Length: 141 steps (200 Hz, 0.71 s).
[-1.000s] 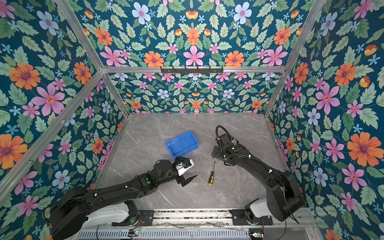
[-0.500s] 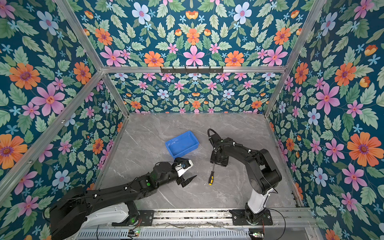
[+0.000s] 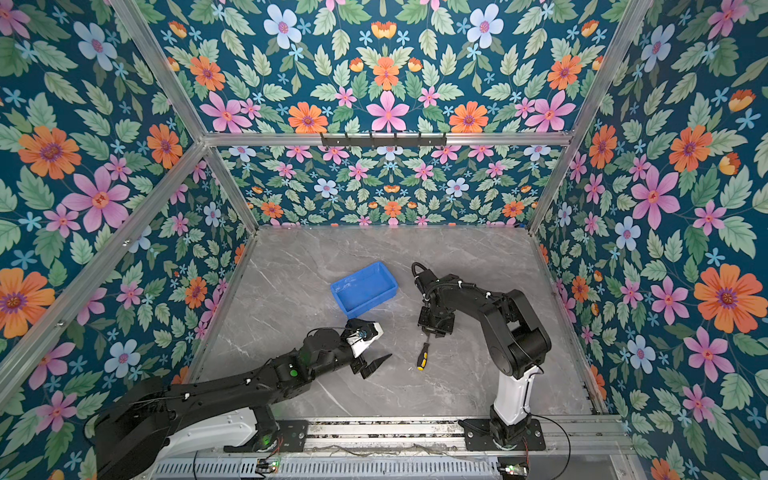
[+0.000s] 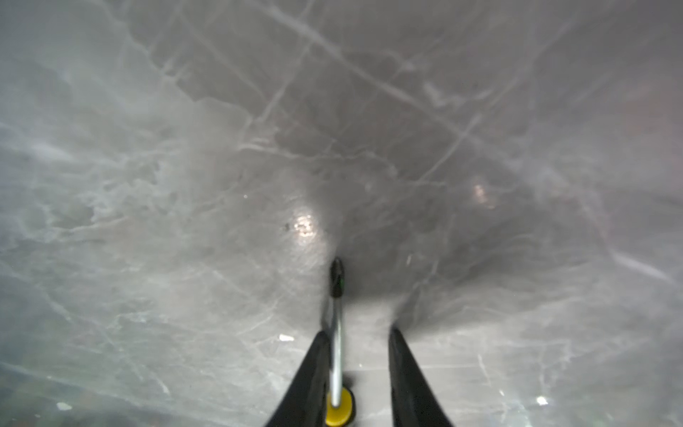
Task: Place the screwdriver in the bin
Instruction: 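Lower the right gripper and close it on the screwdriver handle, then lift the screwdriver upright with the right gripper toward the left gripper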
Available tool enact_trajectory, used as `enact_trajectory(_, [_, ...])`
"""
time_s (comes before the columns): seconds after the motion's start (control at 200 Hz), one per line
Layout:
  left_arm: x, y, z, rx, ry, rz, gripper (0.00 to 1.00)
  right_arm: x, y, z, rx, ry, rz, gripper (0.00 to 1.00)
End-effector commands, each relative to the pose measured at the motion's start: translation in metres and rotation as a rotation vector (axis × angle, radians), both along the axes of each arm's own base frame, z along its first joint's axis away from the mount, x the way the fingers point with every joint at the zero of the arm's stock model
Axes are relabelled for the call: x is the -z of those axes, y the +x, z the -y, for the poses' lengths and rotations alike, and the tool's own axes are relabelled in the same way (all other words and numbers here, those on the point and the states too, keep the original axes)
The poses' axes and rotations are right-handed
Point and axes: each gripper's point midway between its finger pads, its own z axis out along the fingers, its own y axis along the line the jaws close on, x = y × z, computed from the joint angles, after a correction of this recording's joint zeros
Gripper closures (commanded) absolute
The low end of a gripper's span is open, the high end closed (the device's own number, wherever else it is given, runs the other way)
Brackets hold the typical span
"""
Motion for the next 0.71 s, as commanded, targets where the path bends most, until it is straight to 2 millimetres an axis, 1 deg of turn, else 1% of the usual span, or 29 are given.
enact_trajectory(0.0, [-0.003, 0.001, -0.001, -0.004, -0.006, 0.013, 0.0, 0.007, -0.008, -0.001, 0.013, 0.001, -0.048, 0.8])
enact_trajectory(0.13, [-0.003, 0.0, -0.003, -0.007, -0.007, 0.016, 0.0, 0.008, -0.008, 0.0, 0.019, -0.006, -0.055, 0.89])
enact_trajectory(0.235, [-0.002, 0.0, -0.005, -0.013, -0.006, 0.015, 0.0, 0.008, -0.007, 0.0, 0.021, -0.013, -0.054, 1.0])
enact_trajectory(0.53, [-0.005, 0.005, -0.003, -0.035, -0.025, 0.023, 0.0, 0.0, -0.002, 0.001, 0.013, -0.018, -0.024, 1.0])
enact_trajectory(0.7, [-0.007, 0.005, 0.003, -0.03, -0.041, -0.004, 0.0, -0.016, 0.004, 0.001, 0.001, 0.005, 0.056, 1.0])
